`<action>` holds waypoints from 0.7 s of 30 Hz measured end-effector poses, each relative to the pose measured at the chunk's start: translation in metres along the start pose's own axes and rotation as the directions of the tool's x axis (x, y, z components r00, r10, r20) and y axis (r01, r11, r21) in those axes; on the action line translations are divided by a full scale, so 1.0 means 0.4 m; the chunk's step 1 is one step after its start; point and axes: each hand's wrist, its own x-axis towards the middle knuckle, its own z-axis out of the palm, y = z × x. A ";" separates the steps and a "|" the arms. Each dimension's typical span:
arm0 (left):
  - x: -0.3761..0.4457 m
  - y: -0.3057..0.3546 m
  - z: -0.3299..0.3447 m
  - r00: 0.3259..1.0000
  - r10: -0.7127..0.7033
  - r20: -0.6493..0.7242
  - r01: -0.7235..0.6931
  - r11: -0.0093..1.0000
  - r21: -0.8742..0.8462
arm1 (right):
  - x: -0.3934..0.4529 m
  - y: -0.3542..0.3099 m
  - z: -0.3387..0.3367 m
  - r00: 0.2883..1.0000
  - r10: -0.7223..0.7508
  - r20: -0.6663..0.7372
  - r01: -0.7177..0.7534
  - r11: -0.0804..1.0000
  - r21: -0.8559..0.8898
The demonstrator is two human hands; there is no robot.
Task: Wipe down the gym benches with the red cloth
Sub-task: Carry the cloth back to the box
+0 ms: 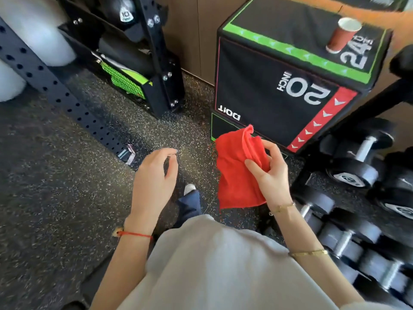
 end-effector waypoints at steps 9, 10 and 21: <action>0.520 -0.084 -0.029 0.971 0.201 0.128 -0.205 0.978 0.024 | 0.361 -0.082 0.204 0.977 -0.020 -0.213 0.036 0.997 0.074; 0.565 -0.086 -0.027 0.964 0.223 0.146 -0.228 0.973 0.022 | 0.390 -0.088 0.220 0.972 -0.015 -0.233 0.036 0.996 0.084; 0.939 -0.041 0.071 0.902 0.327 0.281 -0.328 0.944 -0.046 | 0.684 -0.104 0.279 0.930 0.065 -0.361 -0.030 0.994 0.101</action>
